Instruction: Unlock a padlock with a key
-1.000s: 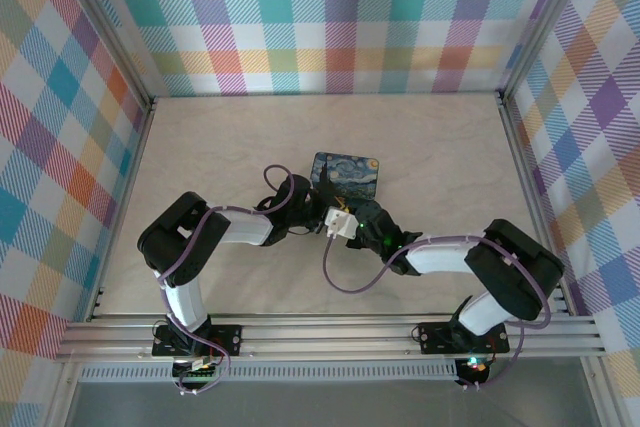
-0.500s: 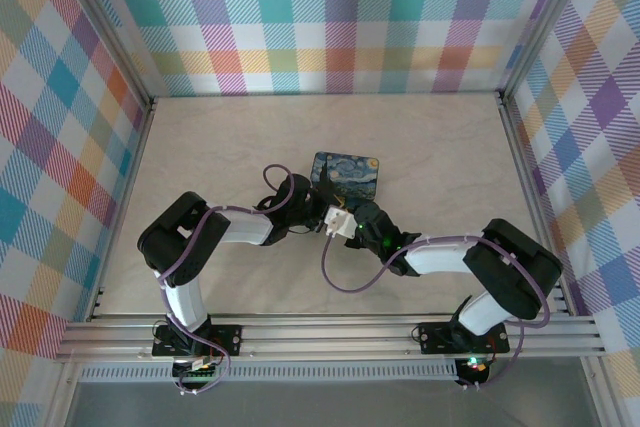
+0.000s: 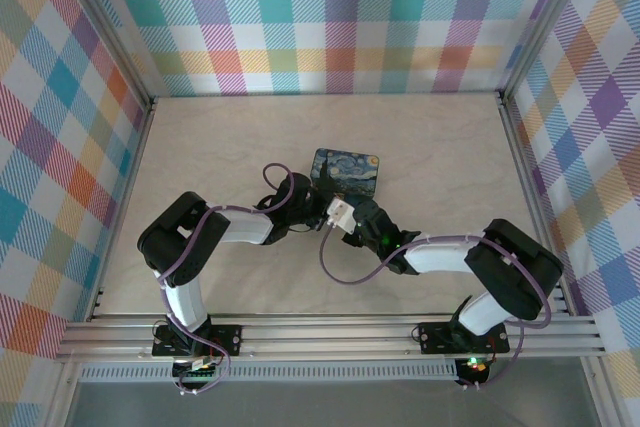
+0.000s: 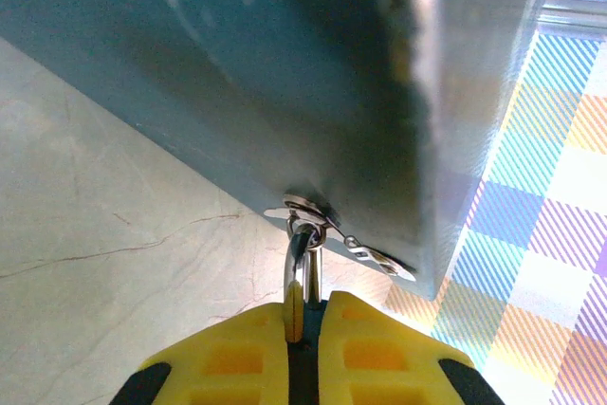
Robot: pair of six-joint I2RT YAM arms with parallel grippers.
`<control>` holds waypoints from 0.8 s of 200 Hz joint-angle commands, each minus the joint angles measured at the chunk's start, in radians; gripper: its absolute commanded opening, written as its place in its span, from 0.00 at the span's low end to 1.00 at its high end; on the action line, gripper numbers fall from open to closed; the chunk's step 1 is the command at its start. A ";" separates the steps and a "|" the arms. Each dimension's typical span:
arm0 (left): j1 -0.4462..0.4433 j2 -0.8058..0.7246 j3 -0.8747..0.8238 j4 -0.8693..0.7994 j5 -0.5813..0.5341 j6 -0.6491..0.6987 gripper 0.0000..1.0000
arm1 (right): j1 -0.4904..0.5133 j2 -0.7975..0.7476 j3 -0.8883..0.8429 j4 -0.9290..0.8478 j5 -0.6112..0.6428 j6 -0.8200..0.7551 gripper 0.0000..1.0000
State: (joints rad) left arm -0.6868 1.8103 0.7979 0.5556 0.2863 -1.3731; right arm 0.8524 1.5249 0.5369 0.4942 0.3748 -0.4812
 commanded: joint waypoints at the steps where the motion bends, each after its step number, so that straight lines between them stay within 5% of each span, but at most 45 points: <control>1: -0.016 -0.034 0.008 0.000 0.047 -0.001 0.00 | -0.004 -0.035 0.035 0.054 0.053 0.101 0.00; 87: -0.017 -0.027 -0.002 -0.005 0.027 0.025 0.07 | -0.004 -0.019 0.013 0.030 0.060 0.267 0.00; 160: -0.010 -0.027 -0.005 -0.011 0.010 0.054 0.28 | -0.004 0.022 -0.002 0.047 0.065 0.322 0.00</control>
State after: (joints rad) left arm -0.6868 1.8103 0.7975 0.5549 0.2905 -1.3422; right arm 0.8551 1.5261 0.5369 0.4904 0.3874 -0.2016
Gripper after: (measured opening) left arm 0.255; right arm 0.053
